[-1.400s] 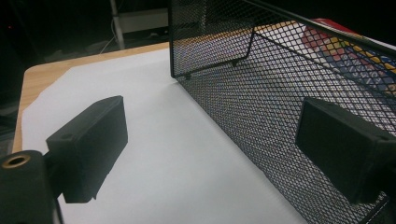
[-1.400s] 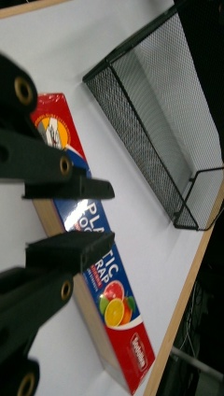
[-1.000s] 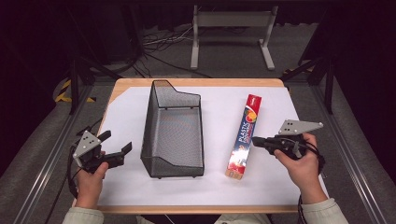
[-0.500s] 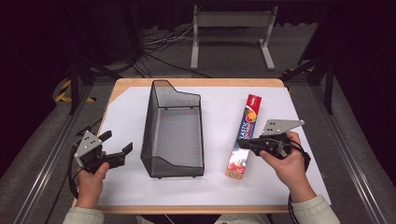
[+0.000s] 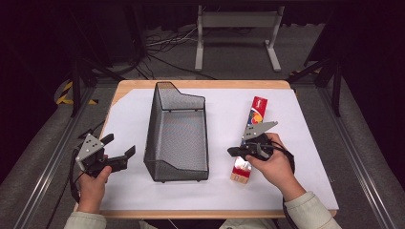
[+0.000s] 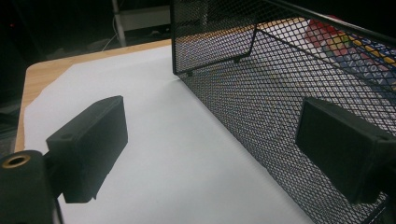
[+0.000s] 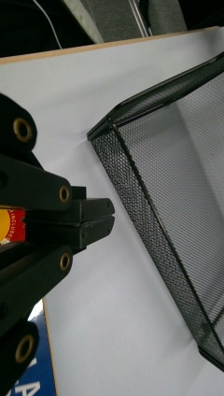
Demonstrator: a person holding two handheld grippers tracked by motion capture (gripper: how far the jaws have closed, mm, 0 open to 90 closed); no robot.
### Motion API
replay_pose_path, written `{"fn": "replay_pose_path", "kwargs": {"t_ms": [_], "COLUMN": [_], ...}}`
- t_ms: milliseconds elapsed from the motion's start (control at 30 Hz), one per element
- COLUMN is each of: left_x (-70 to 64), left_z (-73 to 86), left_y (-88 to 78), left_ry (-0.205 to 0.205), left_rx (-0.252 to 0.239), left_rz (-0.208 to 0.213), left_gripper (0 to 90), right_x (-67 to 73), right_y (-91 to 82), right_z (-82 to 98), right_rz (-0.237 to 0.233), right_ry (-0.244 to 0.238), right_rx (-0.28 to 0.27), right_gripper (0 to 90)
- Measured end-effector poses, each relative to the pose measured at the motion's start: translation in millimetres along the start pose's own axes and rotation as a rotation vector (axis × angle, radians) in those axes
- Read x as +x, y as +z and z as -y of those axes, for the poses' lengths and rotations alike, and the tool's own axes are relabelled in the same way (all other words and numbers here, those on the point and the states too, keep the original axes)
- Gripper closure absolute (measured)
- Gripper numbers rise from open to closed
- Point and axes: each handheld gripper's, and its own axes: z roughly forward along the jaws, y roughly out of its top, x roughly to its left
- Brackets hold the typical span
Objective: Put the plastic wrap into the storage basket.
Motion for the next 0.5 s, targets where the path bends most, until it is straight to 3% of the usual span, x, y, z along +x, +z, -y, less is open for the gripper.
{"fn": "replay_pose_path", "kwargs": {"t_ms": [500], "left_x": [0.4], "left_z": [1.3], "left_y": [1.2], "left_ry": [-0.003], "left_rx": [0.004], "left_rz": [0.004], "left_gripper": [10.0], "right_x": [-3.3], "right_y": [32.6], "right_z": [7.5], "right_rz": [-0.015], "right_ry": [-0.003], "right_rx": [0.174], "right_gripper": [90.0]}}
